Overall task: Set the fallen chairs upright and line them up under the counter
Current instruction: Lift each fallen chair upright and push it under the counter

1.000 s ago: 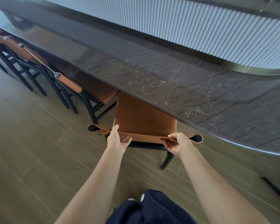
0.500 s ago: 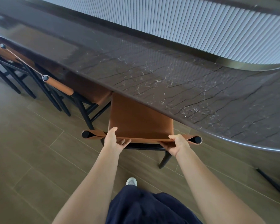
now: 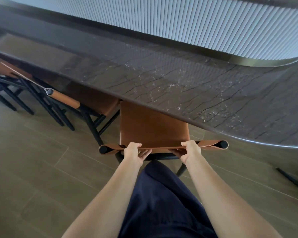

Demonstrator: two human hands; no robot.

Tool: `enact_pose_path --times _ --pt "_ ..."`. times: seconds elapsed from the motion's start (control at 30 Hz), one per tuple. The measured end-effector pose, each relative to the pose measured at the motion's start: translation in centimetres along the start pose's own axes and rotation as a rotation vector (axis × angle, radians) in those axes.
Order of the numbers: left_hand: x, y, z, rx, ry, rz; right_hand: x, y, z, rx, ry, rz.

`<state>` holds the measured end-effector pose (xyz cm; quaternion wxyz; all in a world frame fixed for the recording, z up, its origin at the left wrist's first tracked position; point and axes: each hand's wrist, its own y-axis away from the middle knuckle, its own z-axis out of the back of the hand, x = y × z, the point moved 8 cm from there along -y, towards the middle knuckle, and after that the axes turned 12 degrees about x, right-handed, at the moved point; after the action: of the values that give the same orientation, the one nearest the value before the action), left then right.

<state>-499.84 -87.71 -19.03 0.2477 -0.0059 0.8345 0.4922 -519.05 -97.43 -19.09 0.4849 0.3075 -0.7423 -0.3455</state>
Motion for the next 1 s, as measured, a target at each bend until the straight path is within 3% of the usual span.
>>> enact_pose_path --times 0.27,0.7,1.0 --pt "-0.5 0.2 0.0 0.025 -0.029 -0.001 0.1 0.5 0.4 -0.024 0.061 0.036" --pt "-2.5 0.6 -0.6 0.091 -0.177 -0.037 -1.0 2.7 0.7 0.032 -0.126 0.173" --pt "-5.2 -1.5 -4.4 0.175 -0.334 -0.06 -0.7 2.2 0.6 -0.045 -0.219 0.185"
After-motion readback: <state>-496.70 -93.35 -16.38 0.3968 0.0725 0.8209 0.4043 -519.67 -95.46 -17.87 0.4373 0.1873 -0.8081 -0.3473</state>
